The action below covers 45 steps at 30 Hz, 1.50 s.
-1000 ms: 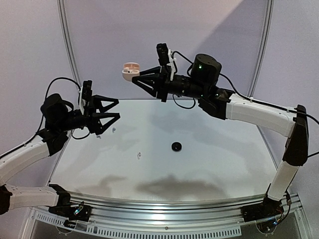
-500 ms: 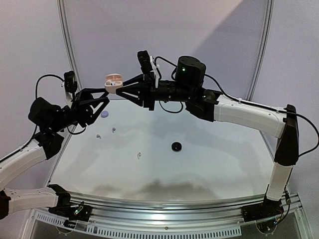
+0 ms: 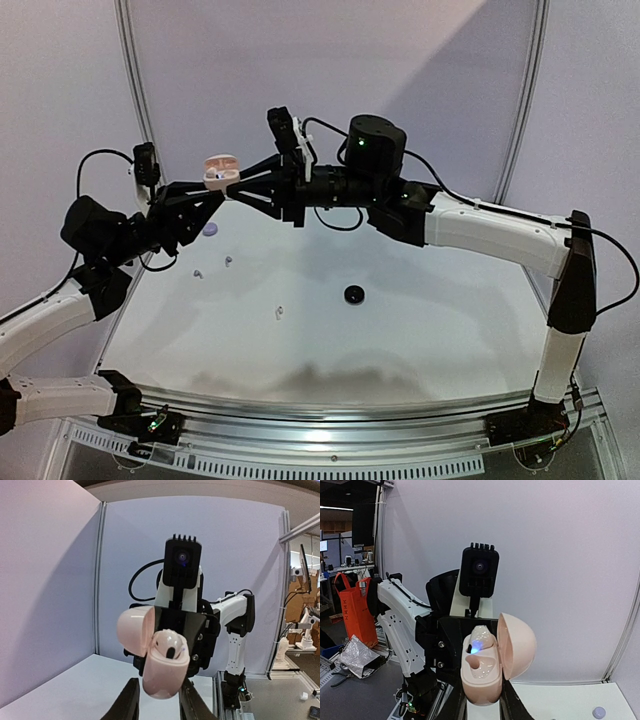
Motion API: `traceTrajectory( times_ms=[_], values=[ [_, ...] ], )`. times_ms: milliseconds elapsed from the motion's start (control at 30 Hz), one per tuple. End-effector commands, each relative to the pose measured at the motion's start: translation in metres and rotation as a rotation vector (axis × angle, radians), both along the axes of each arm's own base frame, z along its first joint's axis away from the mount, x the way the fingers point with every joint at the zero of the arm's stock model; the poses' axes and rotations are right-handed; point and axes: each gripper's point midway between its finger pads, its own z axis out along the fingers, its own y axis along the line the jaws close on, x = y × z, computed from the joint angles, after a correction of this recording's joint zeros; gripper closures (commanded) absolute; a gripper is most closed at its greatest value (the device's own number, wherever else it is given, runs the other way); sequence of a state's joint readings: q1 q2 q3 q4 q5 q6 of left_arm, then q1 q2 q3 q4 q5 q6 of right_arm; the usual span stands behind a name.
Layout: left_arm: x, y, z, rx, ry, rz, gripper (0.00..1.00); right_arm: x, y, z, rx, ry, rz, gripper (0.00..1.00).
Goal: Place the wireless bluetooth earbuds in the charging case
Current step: Pass from the right arm to the left
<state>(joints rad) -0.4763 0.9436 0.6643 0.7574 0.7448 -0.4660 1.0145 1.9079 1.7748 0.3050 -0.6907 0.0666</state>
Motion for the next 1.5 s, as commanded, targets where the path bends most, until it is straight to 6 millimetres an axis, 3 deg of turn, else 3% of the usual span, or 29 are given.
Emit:
traceTrajectory(
  times_ms=[0,133,333,633,1200,1467],
  values=[
    [-0.002,-0.003,0.001,-0.001,-0.014,-0.009,0.72,-0.001,0.007,-0.004,-0.013,-0.003,0.015,1.00],
    [-0.005,-0.004,0.000,0.010,-0.034,-0.025,0.72,-0.001,0.008,-0.008,-0.024,-0.005,0.016,1.00],
    [-0.007,-0.005,-0.001,0.015,-0.035,-0.035,0.96,-0.001,0.008,-0.008,-0.025,-0.004,0.017,1.00],
    [-0.007,-0.005,-0.003,0.016,-0.022,-0.039,0.75,-0.001,0.006,0.000,-0.001,-0.021,0.010,1.00],
    [-0.009,-0.005,-0.008,0.026,-0.016,-0.049,0.67,-0.001,0.002,0.012,0.042,-0.025,0.007,1.00],
    [-0.011,-0.005,-0.003,0.018,-0.037,-0.051,0.72,0.001,0.004,0.004,0.019,-0.013,0.008,1.00]
  ],
)
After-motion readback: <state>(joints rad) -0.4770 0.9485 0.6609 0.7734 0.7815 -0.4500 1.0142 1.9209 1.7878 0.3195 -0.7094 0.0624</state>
